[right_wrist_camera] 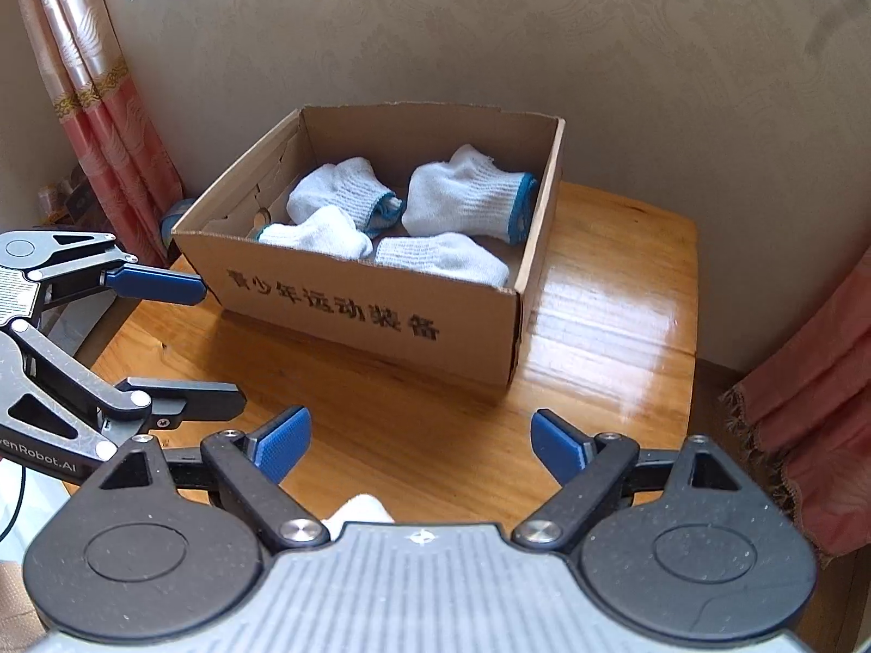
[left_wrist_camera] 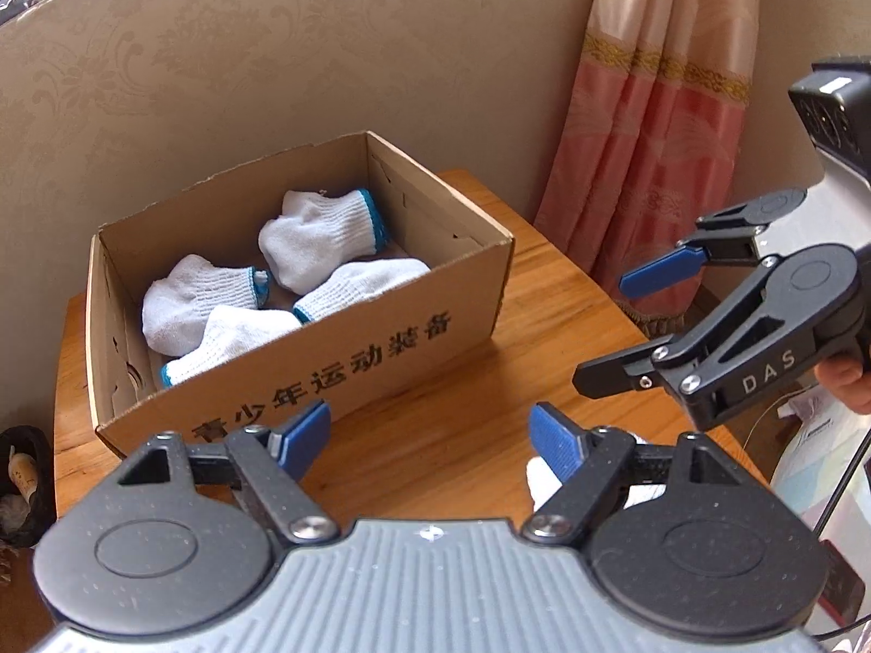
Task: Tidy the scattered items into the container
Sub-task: 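Raise both tools out of the box and move toward the last glove, then lower the left tool onto the white glove while the right tool approaches it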
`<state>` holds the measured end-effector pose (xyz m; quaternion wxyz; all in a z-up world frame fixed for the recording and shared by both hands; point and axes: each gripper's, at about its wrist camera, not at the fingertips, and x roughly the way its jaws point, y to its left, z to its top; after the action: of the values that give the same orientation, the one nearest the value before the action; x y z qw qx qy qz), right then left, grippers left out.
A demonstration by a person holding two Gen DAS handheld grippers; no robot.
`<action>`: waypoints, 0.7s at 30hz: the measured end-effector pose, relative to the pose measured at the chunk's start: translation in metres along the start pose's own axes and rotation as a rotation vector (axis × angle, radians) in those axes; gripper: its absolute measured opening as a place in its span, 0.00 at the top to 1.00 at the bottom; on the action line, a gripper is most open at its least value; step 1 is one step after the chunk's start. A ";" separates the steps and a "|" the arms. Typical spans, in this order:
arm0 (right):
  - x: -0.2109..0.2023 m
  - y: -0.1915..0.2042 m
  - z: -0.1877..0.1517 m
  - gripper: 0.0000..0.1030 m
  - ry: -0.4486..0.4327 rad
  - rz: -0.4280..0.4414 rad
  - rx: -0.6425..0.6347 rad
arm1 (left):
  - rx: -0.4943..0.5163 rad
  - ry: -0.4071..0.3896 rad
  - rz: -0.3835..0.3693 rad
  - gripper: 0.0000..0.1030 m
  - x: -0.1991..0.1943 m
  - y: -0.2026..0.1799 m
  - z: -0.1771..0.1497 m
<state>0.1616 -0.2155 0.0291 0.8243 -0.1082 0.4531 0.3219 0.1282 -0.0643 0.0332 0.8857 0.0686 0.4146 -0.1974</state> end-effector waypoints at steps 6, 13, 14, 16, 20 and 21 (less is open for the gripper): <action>-0.003 -0.005 -0.040 0.11 0.028 0.009 0.055 | -0.007 0.038 -0.006 0.22 0.003 -0.018 -0.020; 0.002 -0.008 -0.076 0.11 0.063 0.026 0.078 | 0.007 0.124 -0.022 0.22 0.015 -0.037 -0.041; 0.003 -0.008 -0.080 0.11 0.068 0.029 0.075 | 0.011 0.135 -0.024 0.22 0.017 -0.040 -0.045; 0.006 -0.007 -0.088 0.11 0.079 0.046 0.066 | 0.013 0.155 -0.021 0.22 0.021 -0.046 -0.051; 0.013 -0.005 -0.101 0.11 0.099 0.092 0.044 | -0.024 0.187 -0.037 0.22 0.027 -0.050 -0.059; 0.015 -0.004 -0.103 0.11 0.102 0.098 0.044 | -0.040 0.192 -0.049 0.22 0.029 -0.050 -0.060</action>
<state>0.0999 -0.2610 -0.0421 0.7855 -0.0841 0.5063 0.3458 0.0823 -0.1008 -0.0251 0.8380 0.0596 0.5029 -0.2031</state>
